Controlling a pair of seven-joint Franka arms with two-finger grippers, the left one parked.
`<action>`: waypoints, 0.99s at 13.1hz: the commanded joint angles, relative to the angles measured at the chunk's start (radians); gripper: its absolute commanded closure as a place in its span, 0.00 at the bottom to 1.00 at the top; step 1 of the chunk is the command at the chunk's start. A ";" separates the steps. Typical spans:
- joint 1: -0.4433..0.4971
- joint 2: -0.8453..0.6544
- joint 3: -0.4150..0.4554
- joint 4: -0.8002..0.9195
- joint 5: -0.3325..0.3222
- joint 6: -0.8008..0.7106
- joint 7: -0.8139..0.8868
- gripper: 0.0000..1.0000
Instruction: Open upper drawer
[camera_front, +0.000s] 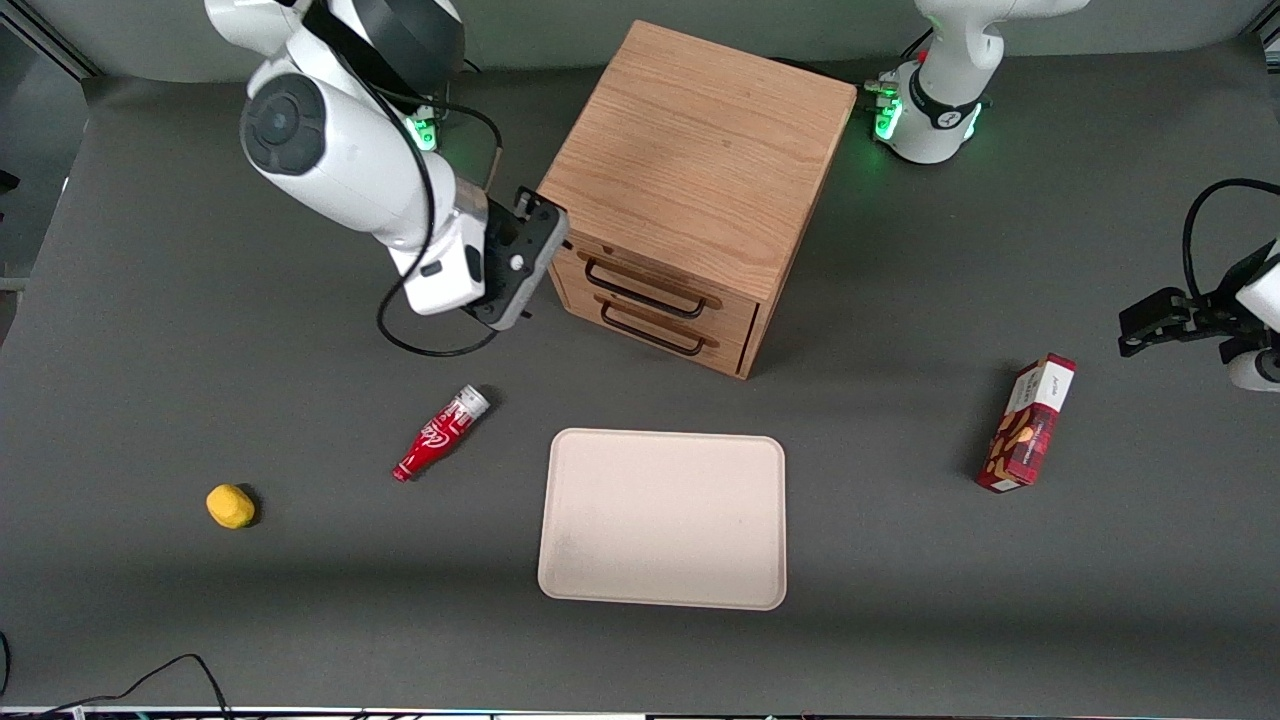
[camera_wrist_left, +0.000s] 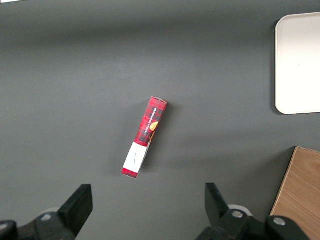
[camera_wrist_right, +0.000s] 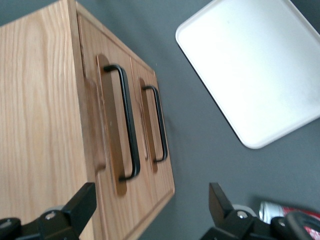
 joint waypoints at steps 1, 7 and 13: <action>0.028 0.070 0.016 0.028 -0.054 0.055 -0.008 0.00; 0.074 0.176 0.054 0.028 -0.128 0.169 0.038 0.00; 0.088 0.213 0.056 0.016 -0.139 0.201 0.054 0.00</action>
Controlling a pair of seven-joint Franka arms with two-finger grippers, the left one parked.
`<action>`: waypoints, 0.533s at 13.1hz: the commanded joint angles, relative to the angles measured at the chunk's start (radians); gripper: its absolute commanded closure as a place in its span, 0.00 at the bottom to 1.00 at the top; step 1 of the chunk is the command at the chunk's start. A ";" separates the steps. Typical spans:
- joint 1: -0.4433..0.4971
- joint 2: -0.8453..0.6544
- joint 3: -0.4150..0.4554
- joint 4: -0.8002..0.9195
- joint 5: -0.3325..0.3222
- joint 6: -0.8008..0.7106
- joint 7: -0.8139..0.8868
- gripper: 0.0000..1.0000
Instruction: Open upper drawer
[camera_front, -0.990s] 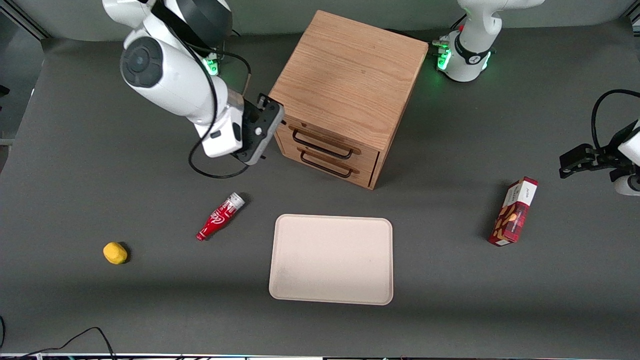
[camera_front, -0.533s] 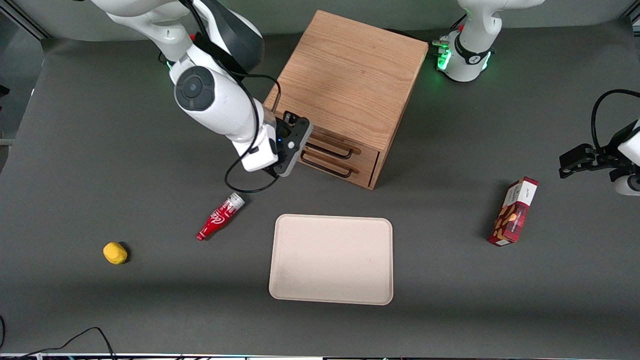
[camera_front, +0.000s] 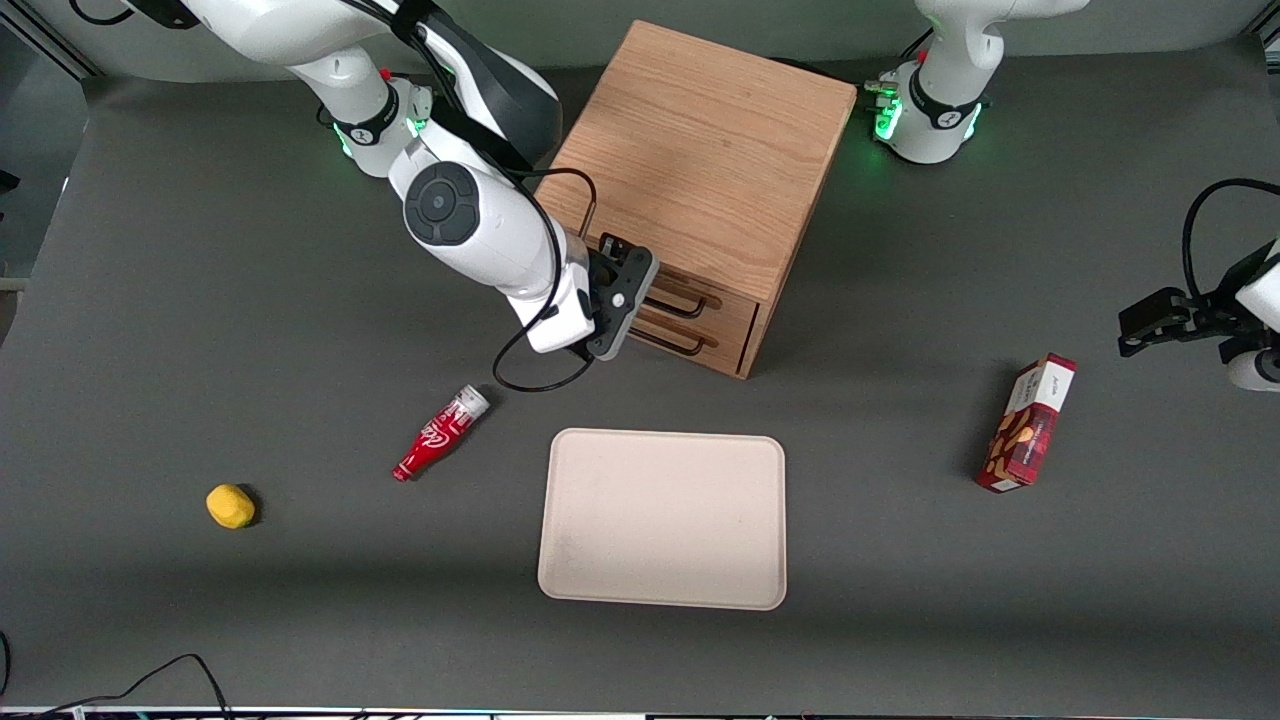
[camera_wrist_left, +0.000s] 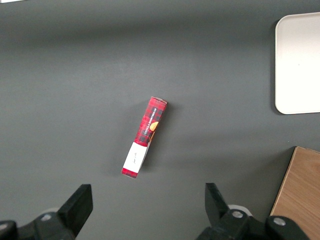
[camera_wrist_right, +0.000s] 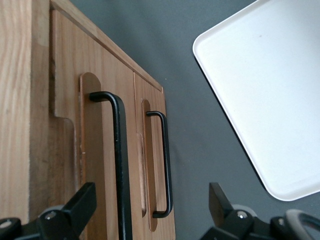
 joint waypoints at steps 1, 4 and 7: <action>0.007 0.029 0.010 0.014 -0.024 0.016 0.034 0.00; 0.009 0.044 0.011 -0.004 -0.024 0.049 0.037 0.00; 0.007 0.044 0.010 -0.020 -0.031 0.075 0.040 0.00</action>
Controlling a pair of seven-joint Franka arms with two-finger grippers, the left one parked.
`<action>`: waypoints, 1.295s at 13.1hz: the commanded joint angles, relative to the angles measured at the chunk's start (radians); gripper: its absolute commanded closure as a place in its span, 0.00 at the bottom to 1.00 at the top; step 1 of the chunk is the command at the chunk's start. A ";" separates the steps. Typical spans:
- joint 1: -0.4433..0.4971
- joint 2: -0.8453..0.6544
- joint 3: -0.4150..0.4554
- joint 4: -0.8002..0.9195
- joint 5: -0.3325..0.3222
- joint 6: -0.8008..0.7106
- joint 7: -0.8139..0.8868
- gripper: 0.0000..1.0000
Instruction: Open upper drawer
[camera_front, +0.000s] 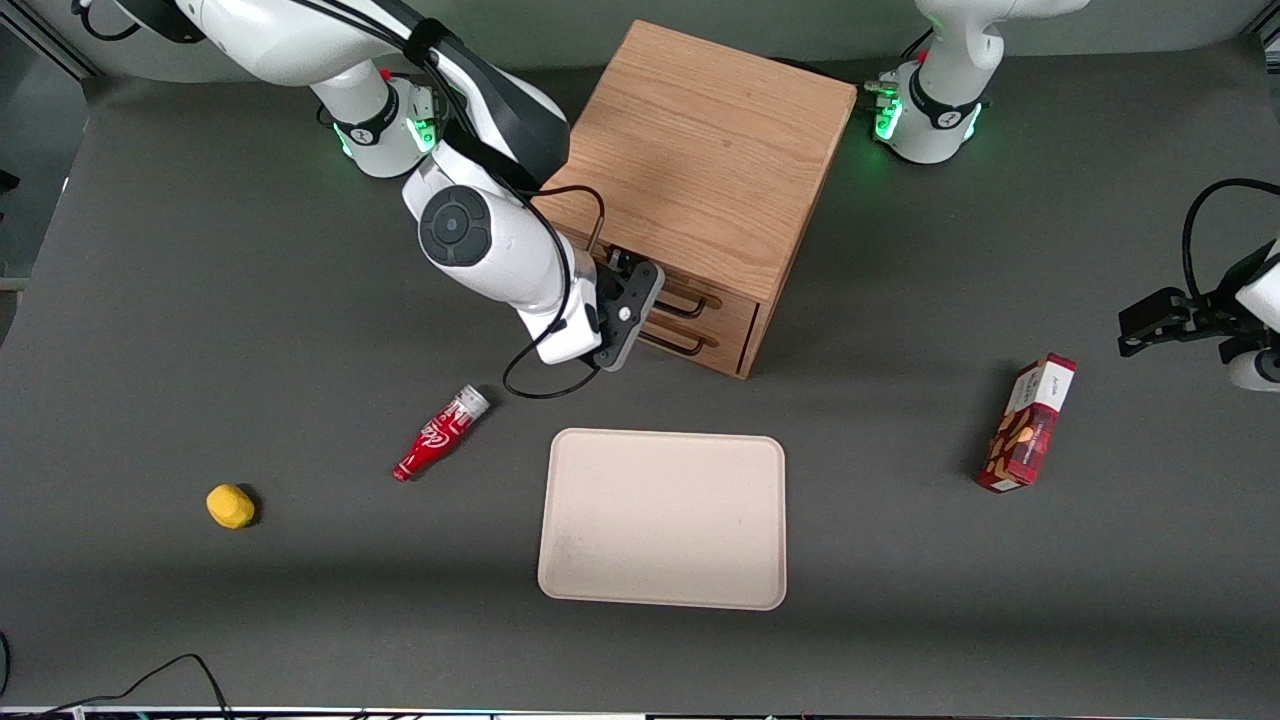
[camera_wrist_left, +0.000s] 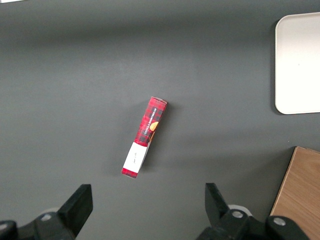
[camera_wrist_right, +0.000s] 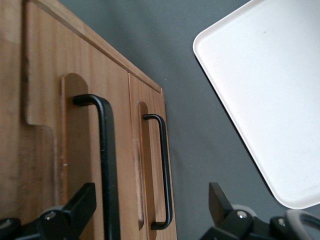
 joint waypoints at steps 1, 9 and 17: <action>0.006 0.010 0.007 -0.005 -0.045 0.025 0.034 0.00; -0.020 0.040 -0.021 0.044 -0.156 0.025 0.028 0.00; -0.021 0.108 -0.105 0.167 -0.170 0.025 0.006 0.00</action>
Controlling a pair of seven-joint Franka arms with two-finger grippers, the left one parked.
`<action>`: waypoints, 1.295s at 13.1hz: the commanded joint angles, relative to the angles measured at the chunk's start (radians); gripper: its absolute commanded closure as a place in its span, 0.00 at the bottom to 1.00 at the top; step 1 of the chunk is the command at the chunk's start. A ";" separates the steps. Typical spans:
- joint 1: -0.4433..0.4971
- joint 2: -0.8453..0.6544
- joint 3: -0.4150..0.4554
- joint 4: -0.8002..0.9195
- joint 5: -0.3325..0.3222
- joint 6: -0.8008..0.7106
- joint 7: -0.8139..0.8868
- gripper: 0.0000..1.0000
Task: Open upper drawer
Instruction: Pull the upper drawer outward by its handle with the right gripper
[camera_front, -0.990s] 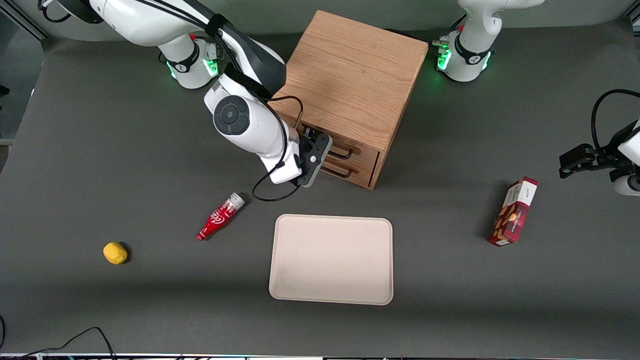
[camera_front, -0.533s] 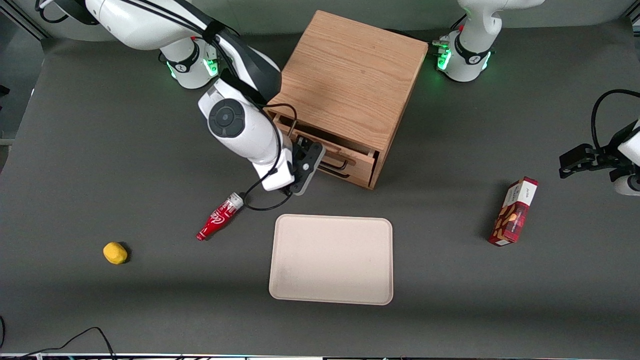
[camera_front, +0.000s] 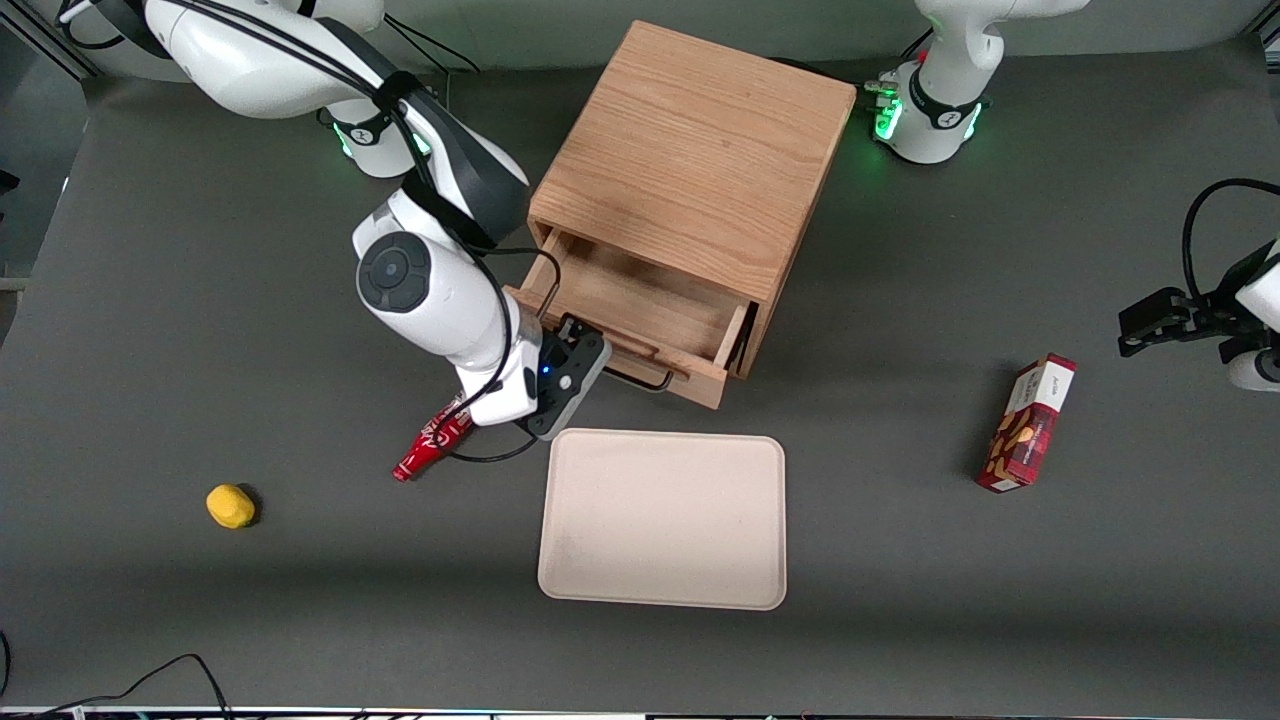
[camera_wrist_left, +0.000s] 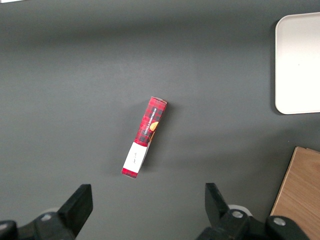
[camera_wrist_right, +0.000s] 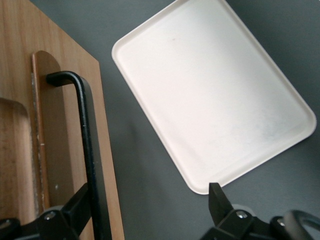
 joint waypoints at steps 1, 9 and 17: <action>0.009 0.074 -0.009 0.086 -0.039 0.000 -0.002 0.00; 0.007 0.133 -0.068 0.204 -0.074 -0.013 -0.019 0.00; 0.001 0.114 -0.052 0.232 0.025 -0.049 0.129 0.00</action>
